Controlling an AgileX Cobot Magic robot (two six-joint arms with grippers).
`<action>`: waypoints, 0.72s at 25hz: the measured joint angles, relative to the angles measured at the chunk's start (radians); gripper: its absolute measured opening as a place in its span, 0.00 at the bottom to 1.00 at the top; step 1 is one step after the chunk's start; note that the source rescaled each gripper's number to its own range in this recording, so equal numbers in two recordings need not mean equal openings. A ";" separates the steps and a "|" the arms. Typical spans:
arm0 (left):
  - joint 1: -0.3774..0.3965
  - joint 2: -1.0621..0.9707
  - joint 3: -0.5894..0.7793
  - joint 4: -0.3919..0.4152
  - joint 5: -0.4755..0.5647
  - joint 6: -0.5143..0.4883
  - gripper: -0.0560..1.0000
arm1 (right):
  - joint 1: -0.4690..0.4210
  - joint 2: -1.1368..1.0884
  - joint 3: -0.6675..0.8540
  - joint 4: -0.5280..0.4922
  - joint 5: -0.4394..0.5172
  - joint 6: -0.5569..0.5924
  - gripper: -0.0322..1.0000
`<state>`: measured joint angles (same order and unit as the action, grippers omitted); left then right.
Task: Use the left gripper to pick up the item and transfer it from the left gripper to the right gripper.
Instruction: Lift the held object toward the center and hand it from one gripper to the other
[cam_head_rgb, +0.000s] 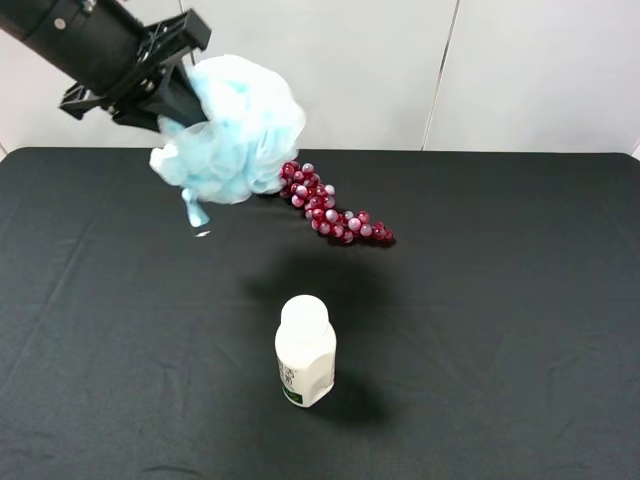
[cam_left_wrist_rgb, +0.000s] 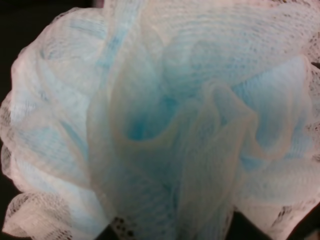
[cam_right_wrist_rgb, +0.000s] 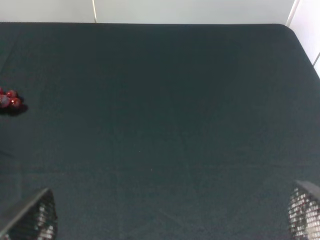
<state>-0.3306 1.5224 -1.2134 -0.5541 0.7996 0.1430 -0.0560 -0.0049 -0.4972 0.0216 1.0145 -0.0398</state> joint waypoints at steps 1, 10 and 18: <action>0.000 0.000 0.000 -0.027 -0.002 0.026 0.08 | 0.000 0.000 0.000 0.000 0.000 0.000 1.00; 0.000 0.000 0.000 -0.252 0.001 0.182 0.08 | 0.000 0.000 0.000 0.000 0.000 0.000 1.00; 0.000 0.029 0.000 -0.414 0.110 0.299 0.08 | 0.000 0.000 0.000 0.000 0.000 0.000 1.00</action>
<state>-0.3306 1.5515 -1.2134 -0.9682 0.9091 0.4424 -0.0560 -0.0049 -0.4972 0.0216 1.0145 -0.0398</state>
